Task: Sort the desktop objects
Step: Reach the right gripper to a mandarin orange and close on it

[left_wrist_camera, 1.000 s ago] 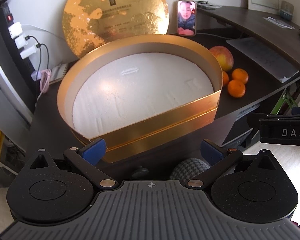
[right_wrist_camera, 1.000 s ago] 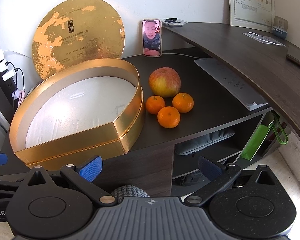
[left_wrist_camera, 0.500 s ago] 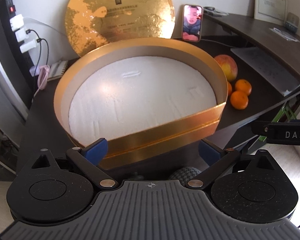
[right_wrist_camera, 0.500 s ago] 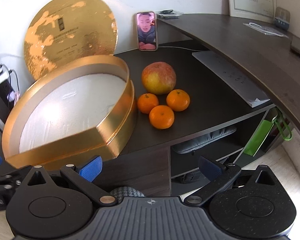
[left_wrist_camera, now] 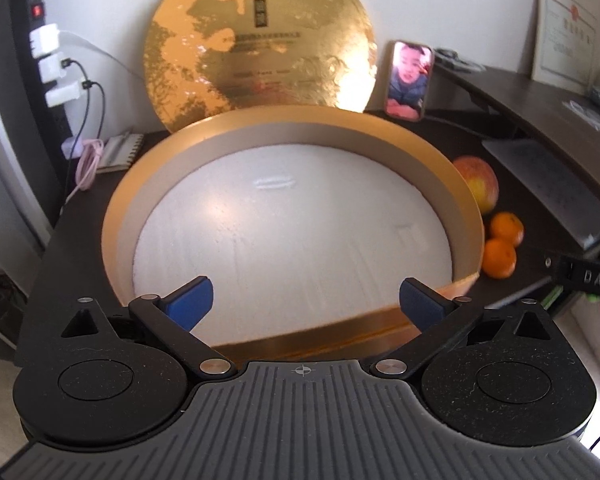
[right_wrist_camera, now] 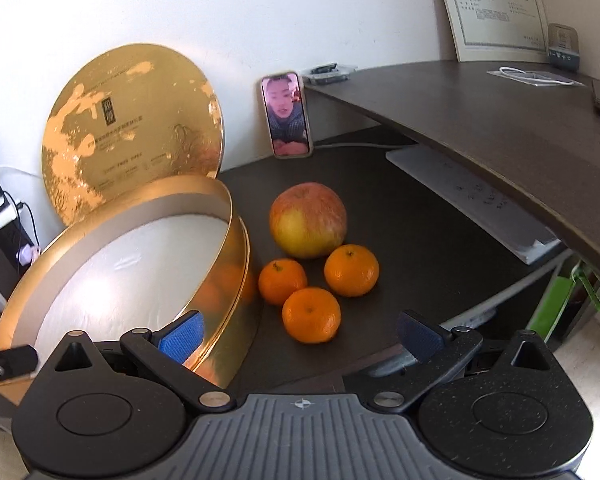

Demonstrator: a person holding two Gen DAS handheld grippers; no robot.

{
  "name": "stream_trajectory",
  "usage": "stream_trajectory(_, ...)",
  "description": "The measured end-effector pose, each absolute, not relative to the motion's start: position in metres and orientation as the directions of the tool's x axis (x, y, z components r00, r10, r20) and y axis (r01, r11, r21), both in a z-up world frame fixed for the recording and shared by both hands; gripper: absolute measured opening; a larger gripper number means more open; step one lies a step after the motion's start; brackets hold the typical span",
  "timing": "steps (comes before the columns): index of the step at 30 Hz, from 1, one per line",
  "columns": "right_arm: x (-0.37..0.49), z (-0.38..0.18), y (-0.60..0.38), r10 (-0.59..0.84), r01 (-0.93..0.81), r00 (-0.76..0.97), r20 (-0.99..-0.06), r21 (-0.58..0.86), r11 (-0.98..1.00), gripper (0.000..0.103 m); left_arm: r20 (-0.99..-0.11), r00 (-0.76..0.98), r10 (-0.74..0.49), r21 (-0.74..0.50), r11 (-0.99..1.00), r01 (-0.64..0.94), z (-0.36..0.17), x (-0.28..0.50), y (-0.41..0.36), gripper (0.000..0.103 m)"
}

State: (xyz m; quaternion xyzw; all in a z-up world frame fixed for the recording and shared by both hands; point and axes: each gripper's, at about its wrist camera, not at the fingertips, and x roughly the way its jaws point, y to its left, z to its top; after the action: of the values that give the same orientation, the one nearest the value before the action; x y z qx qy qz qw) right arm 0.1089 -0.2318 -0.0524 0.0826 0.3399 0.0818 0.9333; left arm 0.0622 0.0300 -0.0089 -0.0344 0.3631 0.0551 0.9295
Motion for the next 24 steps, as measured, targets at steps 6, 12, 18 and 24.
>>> stream_trajectory(6,0.118,-0.069,-0.217,0.222,-0.188,0.745,-0.63,0.121,0.975,0.103,-0.692,0.715,0.101,0.03,0.993,-0.111,-0.008,0.075,0.032,0.103)
stream_trajectory(12,0.129,-0.083,-0.215,0.181,-0.166,0.766,-0.618,0.081,0.983,0.094,-0.709,0.689,0.148,0.051,0.986,-0.159,-0.01,0.085,0.048,0.098)
stream_trajectory(18,0.143,-0.091,-0.216,0.157,-0.151,0.755,-0.637,0.064,0.986,0.076,-0.741,0.661,0.117,0.018,0.988,-0.154,-0.02,0.09,0.053,0.096)
stream_trajectory(24,0.153,-0.099,-0.213,0.144,-0.153,0.746,-0.65,0.043,0.987,0.071,-0.75,0.655,0.087,0.004,0.992,-0.127,-0.023,0.092,0.047,0.096)
